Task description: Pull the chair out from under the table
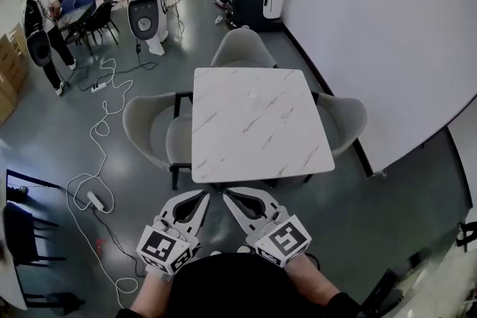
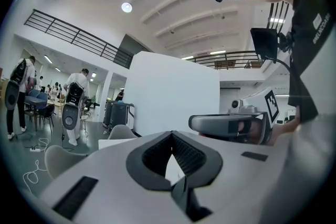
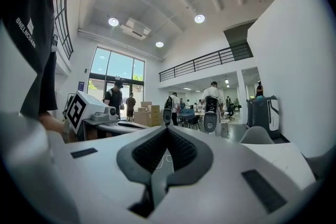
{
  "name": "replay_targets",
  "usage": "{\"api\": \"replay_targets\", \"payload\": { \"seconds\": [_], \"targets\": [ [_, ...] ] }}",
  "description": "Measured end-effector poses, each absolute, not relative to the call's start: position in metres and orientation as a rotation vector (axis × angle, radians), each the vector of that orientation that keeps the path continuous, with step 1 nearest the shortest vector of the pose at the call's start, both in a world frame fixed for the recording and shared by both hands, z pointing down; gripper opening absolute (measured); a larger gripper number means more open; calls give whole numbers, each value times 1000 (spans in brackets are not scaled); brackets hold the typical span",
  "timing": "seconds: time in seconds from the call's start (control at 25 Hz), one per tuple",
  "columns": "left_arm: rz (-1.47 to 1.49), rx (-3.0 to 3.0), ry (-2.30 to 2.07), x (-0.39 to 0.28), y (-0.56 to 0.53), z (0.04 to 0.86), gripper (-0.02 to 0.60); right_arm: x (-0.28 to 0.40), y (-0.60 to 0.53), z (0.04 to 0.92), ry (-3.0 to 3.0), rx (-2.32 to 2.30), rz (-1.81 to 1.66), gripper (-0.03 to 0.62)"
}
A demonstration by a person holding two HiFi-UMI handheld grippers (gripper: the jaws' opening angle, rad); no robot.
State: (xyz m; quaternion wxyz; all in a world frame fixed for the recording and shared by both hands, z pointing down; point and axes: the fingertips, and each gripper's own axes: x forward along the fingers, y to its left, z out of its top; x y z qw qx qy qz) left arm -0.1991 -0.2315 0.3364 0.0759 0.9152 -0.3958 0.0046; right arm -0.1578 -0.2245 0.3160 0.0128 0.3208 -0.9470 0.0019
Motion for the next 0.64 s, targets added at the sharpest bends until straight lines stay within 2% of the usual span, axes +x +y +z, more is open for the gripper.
{"api": "replay_targets", "payload": {
  "seconds": [0.64],
  "targets": [
    [53, 2755, -1128, -168, -232, 341, 5, -125, -227, 323, -2935, 1061, 85, 12]
  ]
}}
